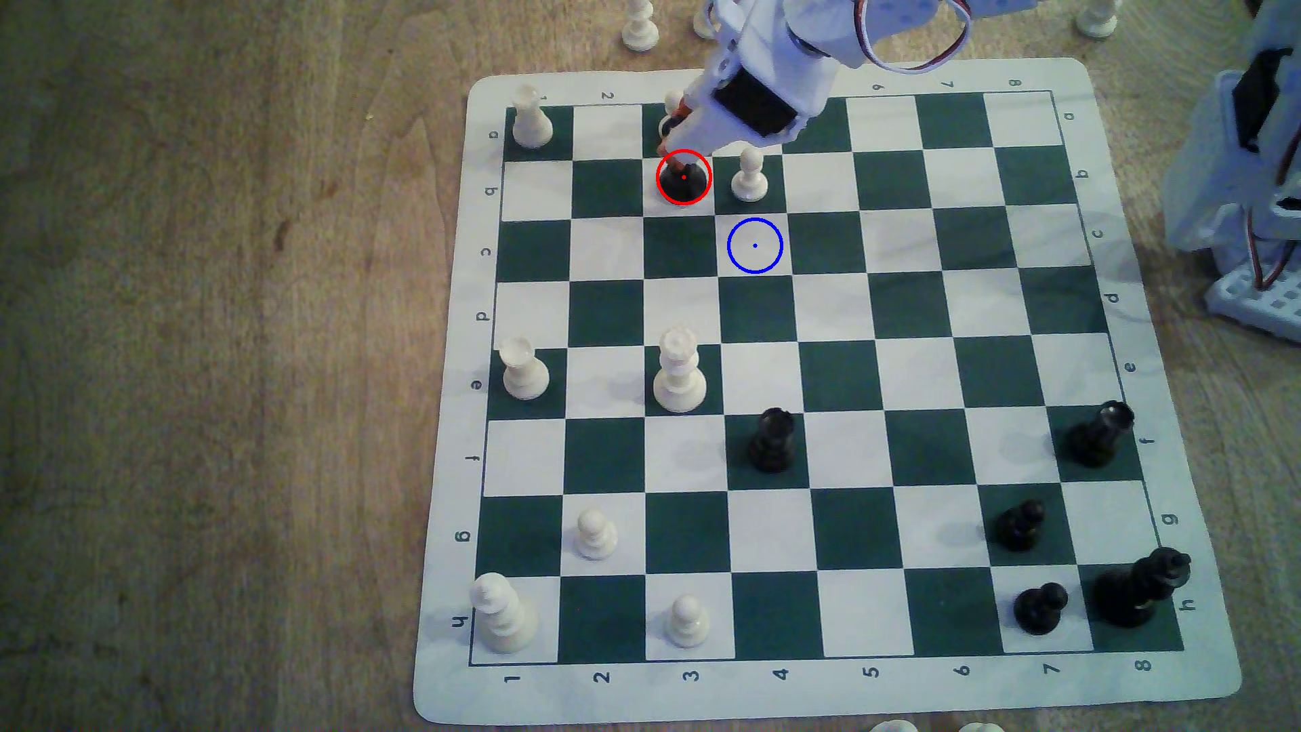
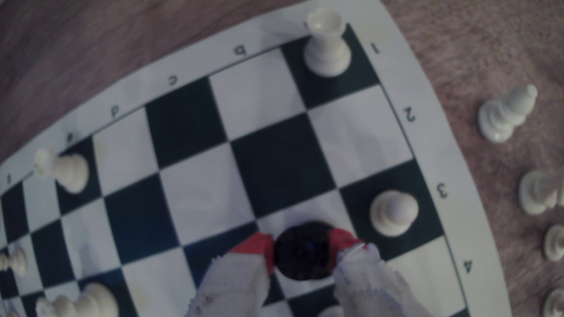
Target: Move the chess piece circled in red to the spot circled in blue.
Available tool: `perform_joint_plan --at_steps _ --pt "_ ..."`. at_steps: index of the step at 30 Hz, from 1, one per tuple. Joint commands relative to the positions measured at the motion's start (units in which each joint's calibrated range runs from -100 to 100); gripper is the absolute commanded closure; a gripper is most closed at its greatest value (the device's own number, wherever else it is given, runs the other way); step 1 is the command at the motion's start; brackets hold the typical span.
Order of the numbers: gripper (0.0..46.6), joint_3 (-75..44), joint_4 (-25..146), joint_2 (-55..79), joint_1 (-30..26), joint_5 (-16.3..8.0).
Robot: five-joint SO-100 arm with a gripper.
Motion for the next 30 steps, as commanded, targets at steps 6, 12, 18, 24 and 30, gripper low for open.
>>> perform_joint_plan --at_steps 6,12,18,24,30 --pt "46.4 -5.0 9.9 -11.1 -0.6 0.5" --pt "46.3 -2.4 11.9 -15.2 -2.8 -0.7" --pt "46.3 -4.0 12.8 -16.7 -5.0 -1.8" --pt "46.3 1.6 10.5 -16.1 -5.3 -1.8" --pt "46.3 2.8 9.7 -12.5 -4.8 -1.4"
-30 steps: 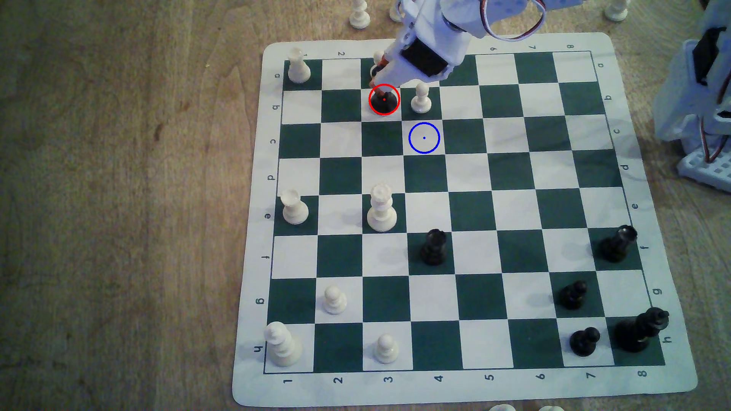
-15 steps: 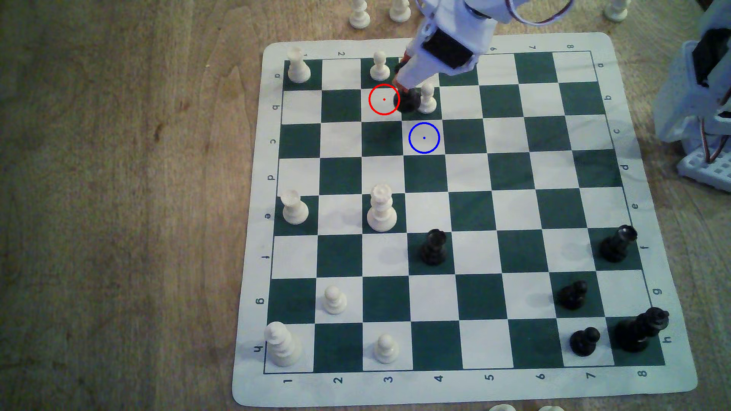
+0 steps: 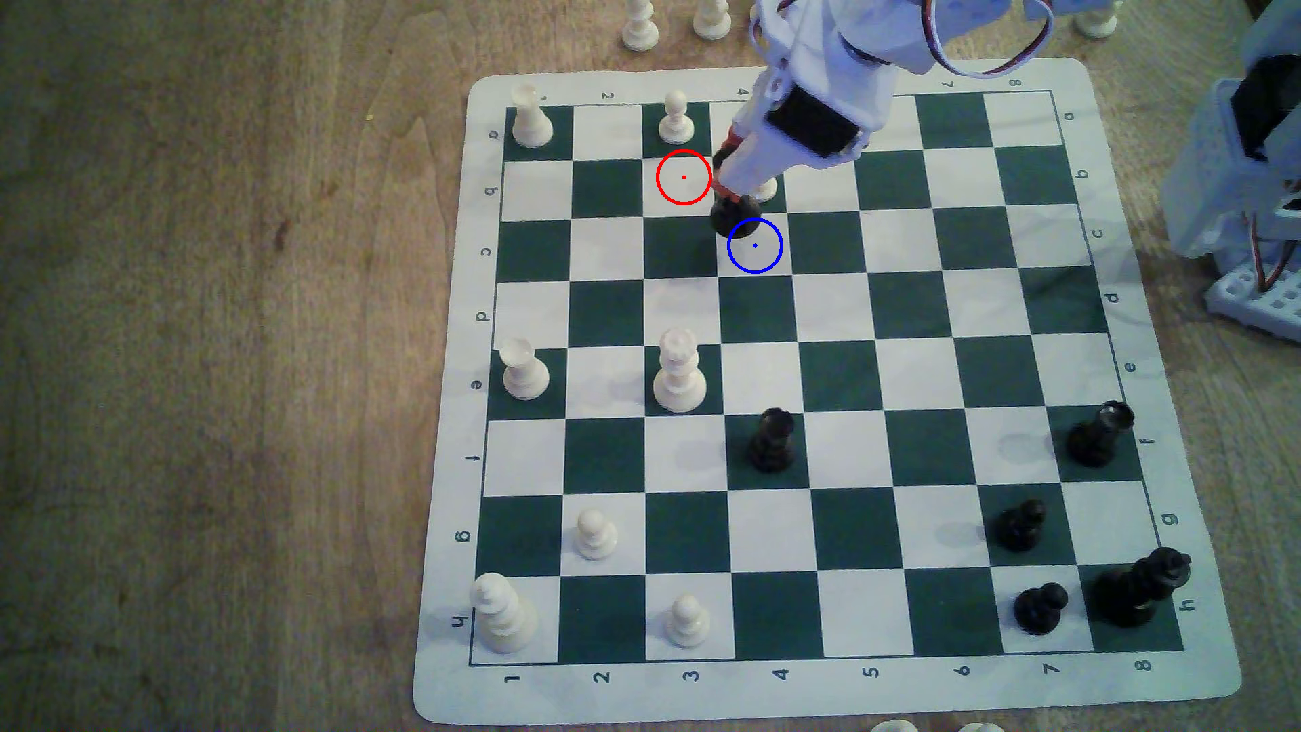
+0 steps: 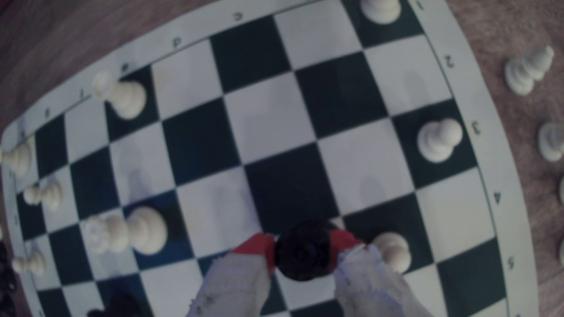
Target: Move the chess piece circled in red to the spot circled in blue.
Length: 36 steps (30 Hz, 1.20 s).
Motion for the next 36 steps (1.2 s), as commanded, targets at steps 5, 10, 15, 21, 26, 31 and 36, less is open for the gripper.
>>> perform_joint_plan --at_steps 5,10,15,21,26,31,36 --pt "46.3 0.3 -0.2 -1.1 -0.5 0.2" --pt "46.3 2.2 -0.7 -1.1 -0.8 0.2" --pt "46.3 2.2 -1.2 -0.9 -1.2 0.0" --pt "46.4 1.8 -1.5 0.1 -1.4 -0.1" --pt "46.4 1.9 -3.1 0.8 -1.5 -0.1" --pt "45.6 1.9 -3.2 0.9 -1.5 -0.1" --pt "19.5 3.5 -4.4 0.4 -1.3 -0.4"
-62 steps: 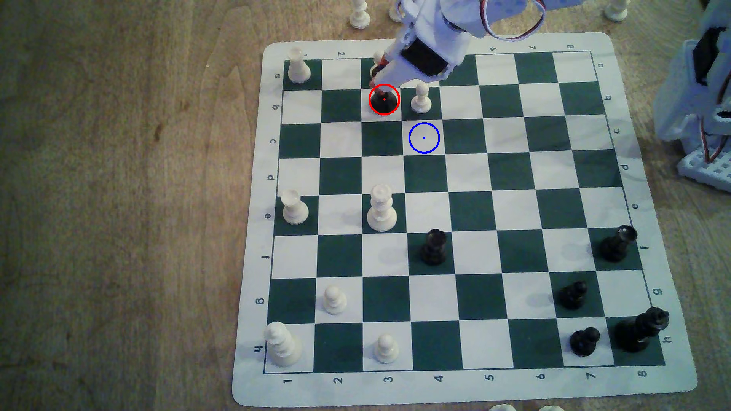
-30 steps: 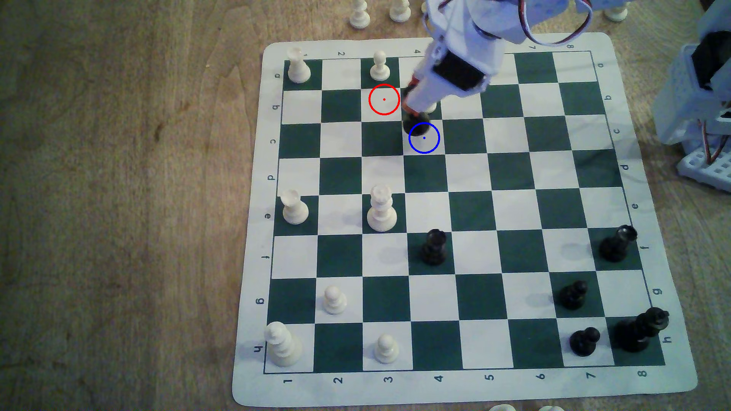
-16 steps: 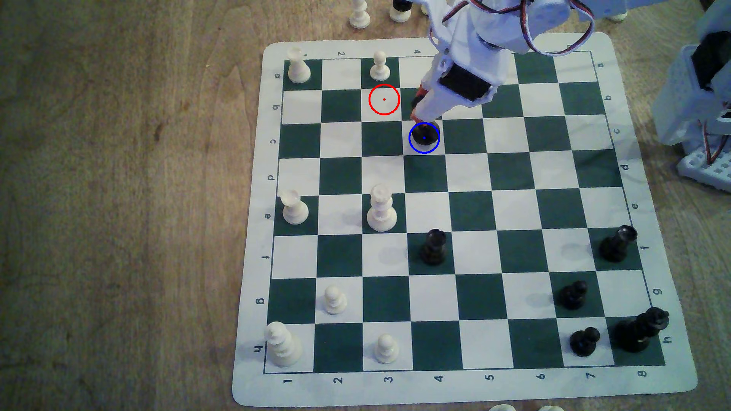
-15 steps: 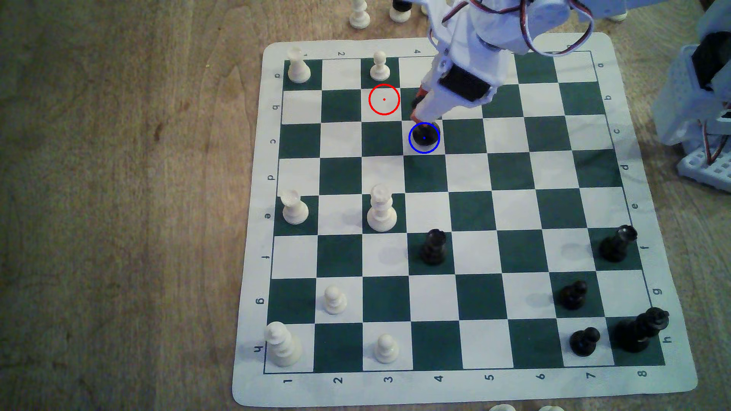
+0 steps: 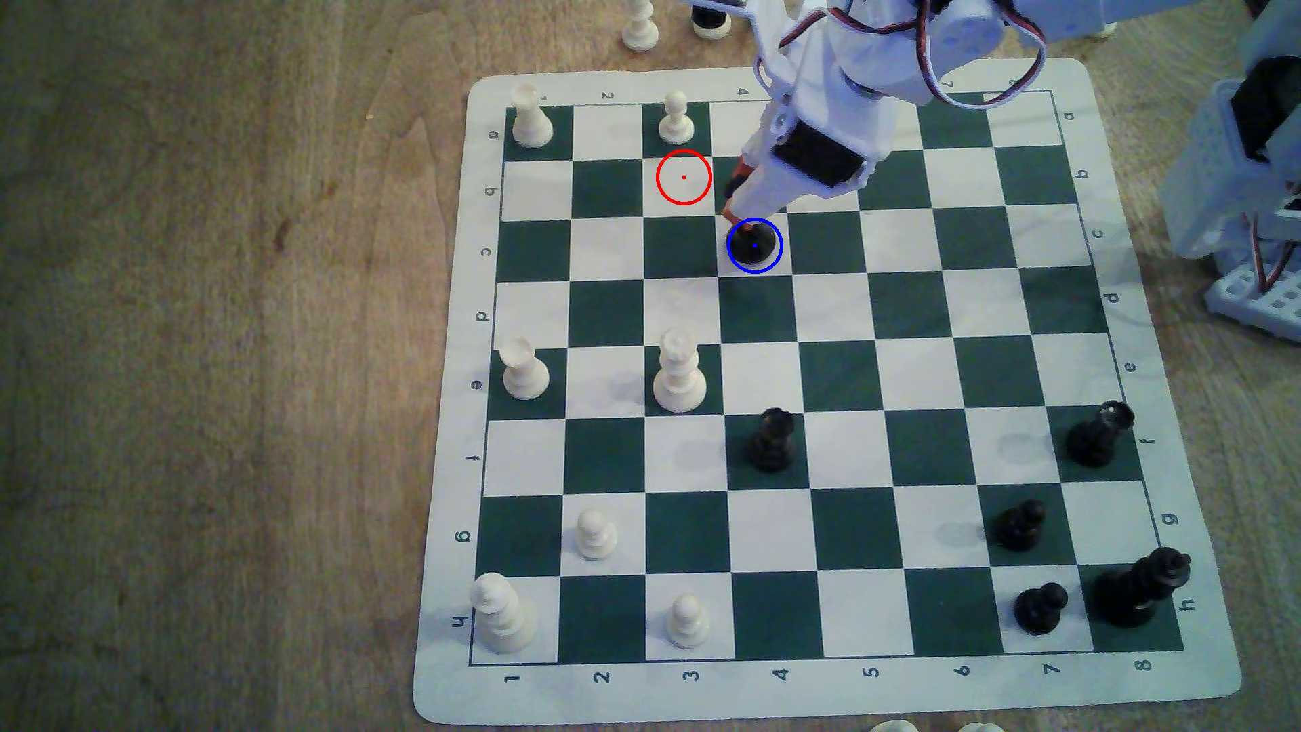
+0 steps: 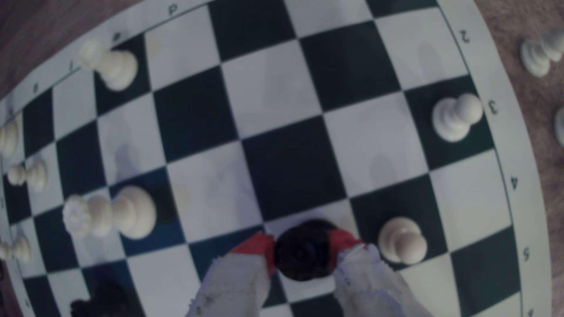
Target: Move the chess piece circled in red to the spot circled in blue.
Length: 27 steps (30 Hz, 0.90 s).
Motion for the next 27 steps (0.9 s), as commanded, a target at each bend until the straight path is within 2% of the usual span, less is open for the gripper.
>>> perform_joint_plan --at_steps 1,2,9,18,22,27 --pt "18.0 1.1 -2.3 -2.3 -0.2 -0.4" --pt "16.8 2.7 -3.6 -4.0 -0.2 -0.4" --pt "16.2 2.8 -0.1 -4.9 0.1 0.7" --pt "16.8 3.8 8.1 -11.6 2.2 2.6" --pt "17.6 6.9 11.5 -17.2 0.8 1.5" --pt "17.9 15.7 14.6 -29.0 -1.3 1.4"
